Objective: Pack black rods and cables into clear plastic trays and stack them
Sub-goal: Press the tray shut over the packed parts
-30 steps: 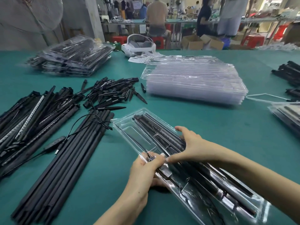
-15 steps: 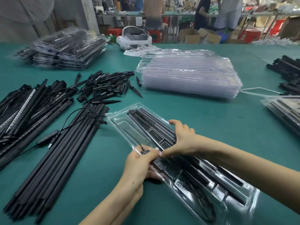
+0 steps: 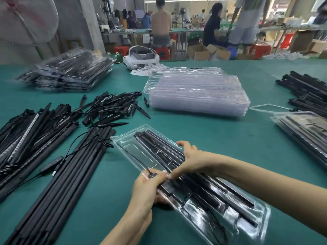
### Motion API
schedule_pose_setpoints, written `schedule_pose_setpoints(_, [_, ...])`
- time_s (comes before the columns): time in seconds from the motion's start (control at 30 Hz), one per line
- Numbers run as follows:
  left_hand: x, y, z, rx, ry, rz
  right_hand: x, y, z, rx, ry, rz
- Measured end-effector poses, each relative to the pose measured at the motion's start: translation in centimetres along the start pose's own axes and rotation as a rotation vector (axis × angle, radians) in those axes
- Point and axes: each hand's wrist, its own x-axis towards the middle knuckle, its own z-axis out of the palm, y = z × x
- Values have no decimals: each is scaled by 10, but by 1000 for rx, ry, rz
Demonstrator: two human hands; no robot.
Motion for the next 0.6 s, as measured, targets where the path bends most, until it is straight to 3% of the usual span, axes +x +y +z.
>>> schedule_pose_setpoints(0.17, [-1, 2, -3, -9, -39, 3, -4, 8, -12, 229, -93, -49])
schedule_pose_setpoints(0.4, [-2, 8, -2, 82, -69, 20, 1, 21, -16, 433, 106, -116])
schedule_pose_setpoints(0.6, [1, 14, -7, 151, -134, -28, -7, 22, -19, 565, -42, -17])
